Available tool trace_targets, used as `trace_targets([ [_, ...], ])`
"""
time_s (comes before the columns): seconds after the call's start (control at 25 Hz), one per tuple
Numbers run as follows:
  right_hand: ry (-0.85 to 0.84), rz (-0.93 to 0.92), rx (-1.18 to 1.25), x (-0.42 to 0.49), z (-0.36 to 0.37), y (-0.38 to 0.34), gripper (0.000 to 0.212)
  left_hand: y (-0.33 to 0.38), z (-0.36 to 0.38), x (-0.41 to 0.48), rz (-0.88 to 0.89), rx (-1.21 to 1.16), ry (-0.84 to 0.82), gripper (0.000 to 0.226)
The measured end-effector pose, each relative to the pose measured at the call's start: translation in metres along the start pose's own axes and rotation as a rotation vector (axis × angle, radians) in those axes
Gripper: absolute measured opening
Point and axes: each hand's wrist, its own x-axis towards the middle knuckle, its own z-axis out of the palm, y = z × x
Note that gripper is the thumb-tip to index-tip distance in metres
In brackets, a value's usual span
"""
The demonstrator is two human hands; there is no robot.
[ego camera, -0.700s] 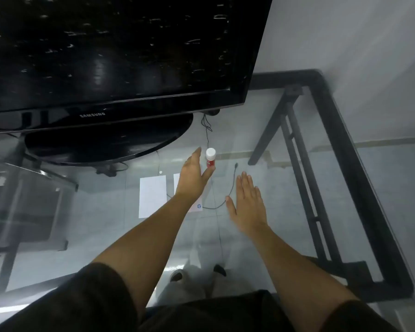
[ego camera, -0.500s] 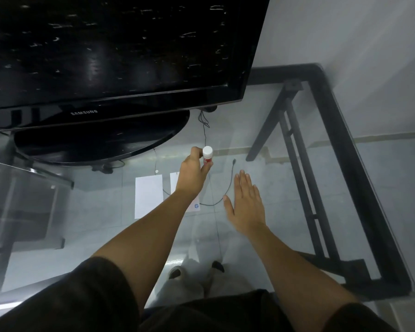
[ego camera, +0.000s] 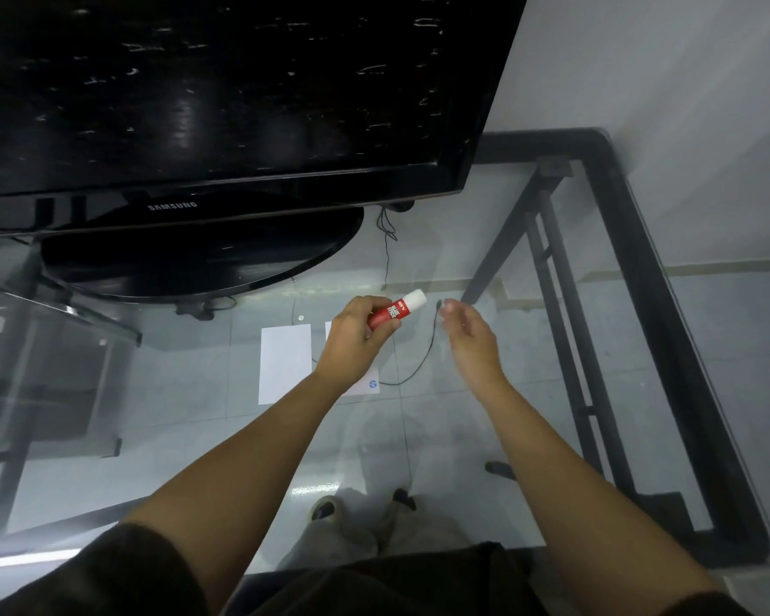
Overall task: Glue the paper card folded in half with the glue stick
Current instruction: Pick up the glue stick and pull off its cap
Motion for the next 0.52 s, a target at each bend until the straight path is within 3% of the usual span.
trace_targets([
  [0.16,-0.171,-0.031,0.033,0.008,-0.001,-0.024,0.035,0.005,0.0,0.001,0.049,0.033,-0.013,0.031],
  [0.28,-0.167,-0.021,0.114,0.016,-0.006,-0.024,0.025,0.006,-0.003,0.004,0.067,0.037,-0.02,0.03],
  [0.4,-0.013,0.032,0.206,0.03,-0.011,-0.024,0.025,0.001,-0.01,0.007,0.006,0.04,-0.019,0.032],
  [0.52,0.13,-0.216,-0.18,0.038,-0.015,-0.019,0.027,-0.008,-0.017,0.005,-0.056,0.067,-0.01,0.033],
])
